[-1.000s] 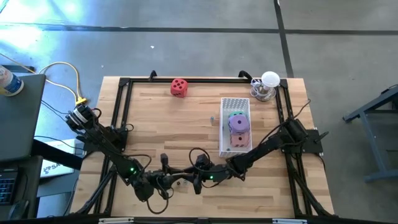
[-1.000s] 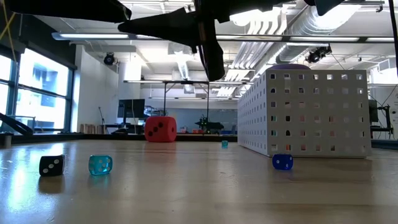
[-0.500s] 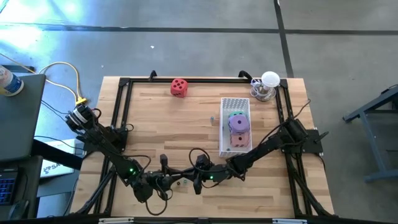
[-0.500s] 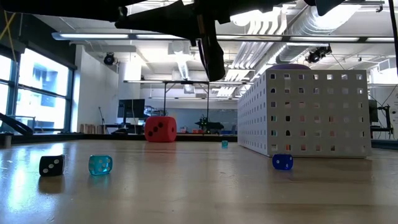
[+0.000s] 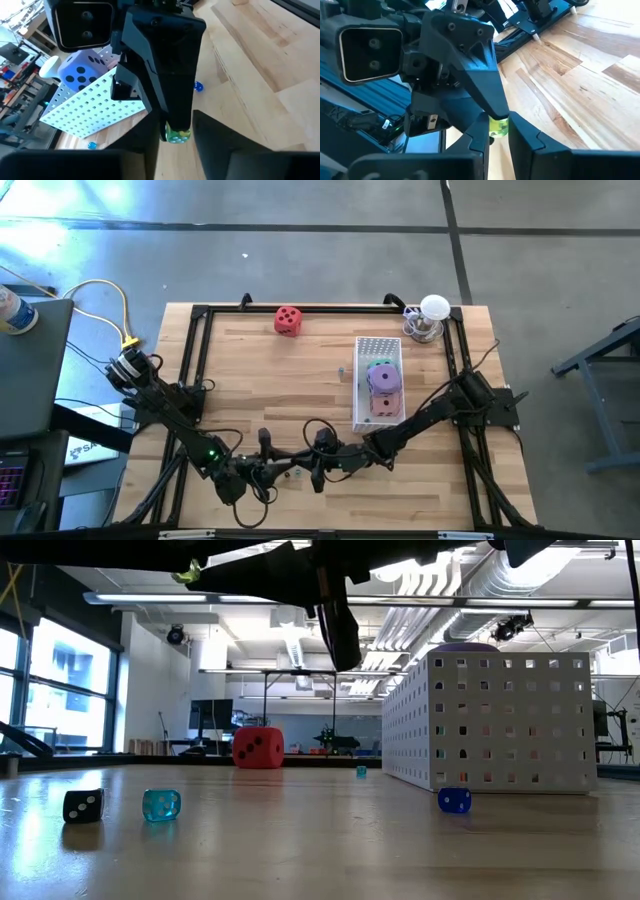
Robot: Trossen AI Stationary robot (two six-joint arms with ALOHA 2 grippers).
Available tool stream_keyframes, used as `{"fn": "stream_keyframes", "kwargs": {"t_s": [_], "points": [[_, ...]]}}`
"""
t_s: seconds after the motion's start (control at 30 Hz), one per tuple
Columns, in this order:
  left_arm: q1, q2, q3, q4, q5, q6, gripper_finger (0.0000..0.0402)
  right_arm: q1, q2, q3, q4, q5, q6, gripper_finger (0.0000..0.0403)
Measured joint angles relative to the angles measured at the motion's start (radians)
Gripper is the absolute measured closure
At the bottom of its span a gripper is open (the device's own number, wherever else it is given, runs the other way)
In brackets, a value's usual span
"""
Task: Pick & Place Dice
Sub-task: Put the light green die into the white bin
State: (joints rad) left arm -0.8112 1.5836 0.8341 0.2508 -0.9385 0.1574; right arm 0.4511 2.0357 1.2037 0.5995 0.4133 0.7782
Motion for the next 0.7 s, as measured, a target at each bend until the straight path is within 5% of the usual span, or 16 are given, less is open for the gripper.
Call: {"fn": "stream_keyframes", "kwargs": {"t_s": [0.43, 0.7], "points": [[-0.029, 0.0, 0.001, -0.004, -0.01, -0.091, 0.0209, 0.023, -0.015, 0.0, -0.027, 0.127, -0.13, 0.037], [-0.073, 0.0, 0.001, -0.007, 0.015, -0.235, 0.0208, 0.123, -0.158, 0.001, -0.304, 0.499, -0.222, 0.037]]}}
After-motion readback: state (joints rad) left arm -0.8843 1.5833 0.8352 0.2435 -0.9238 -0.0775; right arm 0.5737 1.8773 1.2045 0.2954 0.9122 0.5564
